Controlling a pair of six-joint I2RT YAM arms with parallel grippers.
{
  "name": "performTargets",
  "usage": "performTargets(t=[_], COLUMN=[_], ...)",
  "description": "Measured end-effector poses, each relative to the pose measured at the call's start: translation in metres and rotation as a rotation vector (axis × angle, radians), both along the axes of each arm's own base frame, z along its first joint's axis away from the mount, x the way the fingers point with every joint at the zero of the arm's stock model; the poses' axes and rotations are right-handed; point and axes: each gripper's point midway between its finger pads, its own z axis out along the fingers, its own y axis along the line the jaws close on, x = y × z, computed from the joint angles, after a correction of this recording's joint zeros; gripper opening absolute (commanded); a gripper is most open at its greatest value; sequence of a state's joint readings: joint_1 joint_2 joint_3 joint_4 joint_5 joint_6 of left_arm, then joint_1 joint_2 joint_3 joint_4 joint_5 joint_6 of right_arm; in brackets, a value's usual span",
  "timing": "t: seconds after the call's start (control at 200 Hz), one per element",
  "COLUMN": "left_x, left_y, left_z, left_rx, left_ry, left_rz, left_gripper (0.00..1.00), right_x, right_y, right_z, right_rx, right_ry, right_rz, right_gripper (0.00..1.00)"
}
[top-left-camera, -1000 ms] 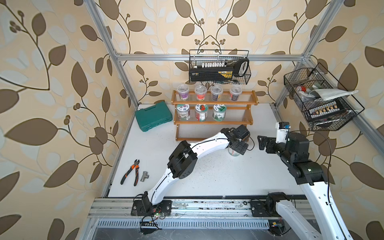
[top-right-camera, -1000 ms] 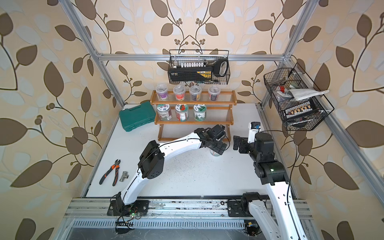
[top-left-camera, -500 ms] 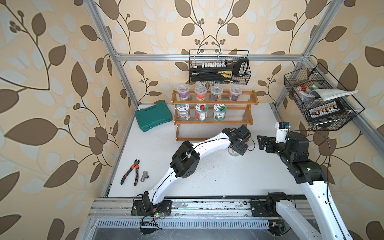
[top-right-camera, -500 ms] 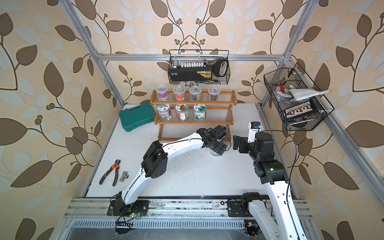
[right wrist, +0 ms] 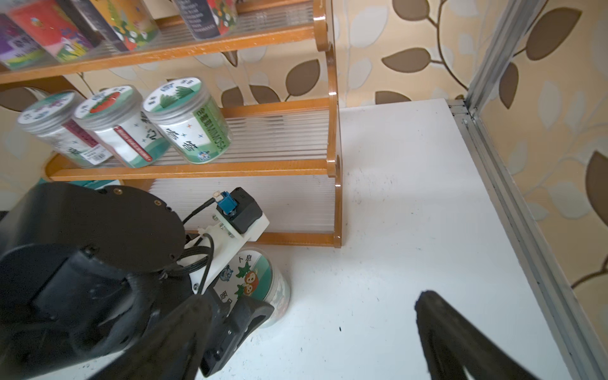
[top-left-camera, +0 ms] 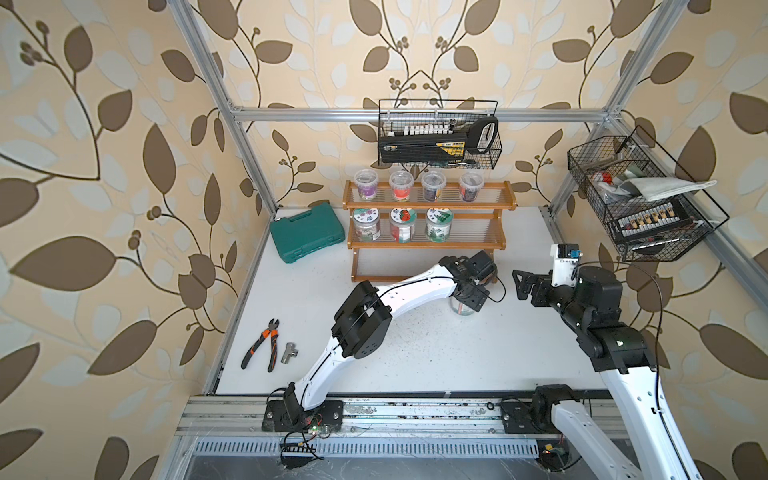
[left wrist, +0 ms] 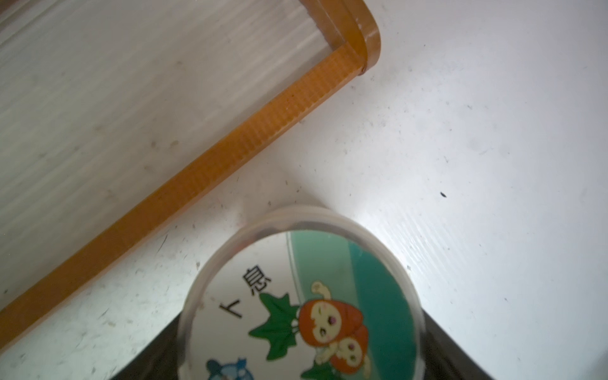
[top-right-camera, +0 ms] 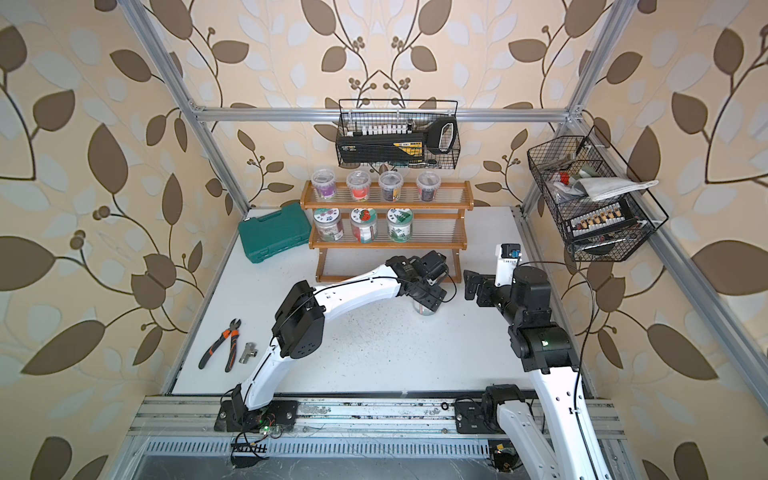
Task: Place the seed container on the shelf
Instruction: Pick up the seed jar at the center of the board.
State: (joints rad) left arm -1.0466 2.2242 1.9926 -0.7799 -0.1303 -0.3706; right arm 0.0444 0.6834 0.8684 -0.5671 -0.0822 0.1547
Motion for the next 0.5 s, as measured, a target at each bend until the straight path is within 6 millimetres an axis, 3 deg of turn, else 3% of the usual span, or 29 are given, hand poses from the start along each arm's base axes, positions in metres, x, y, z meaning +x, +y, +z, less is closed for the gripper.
performTargets(t=[0.16,0.37,0.505], left_x=[-0.009,-0.029,-0.04], left_y=[0.017,0.062,0.087], left_z=[0.048,0.116,0.144], left_rx=[-0.053,-0.12,-0.142], left_ry=[-0.004,-0.019,-0.022], left_rz=[0.05,0.144,0.188], left_gripper=[0.61,0.62,0.62], right_x=[-0.002,-0.005,-0.008], right_y=[0.02,0.053,0.072], right_z=[0.008,0.018,0.022], right_rx=[0.045,0.122,0.187], right_ry=[-0.047,-0.111,-0.129], right_rz=[0.108,0.296,0.409], right_gripper=[0.99,0.99,0.99])
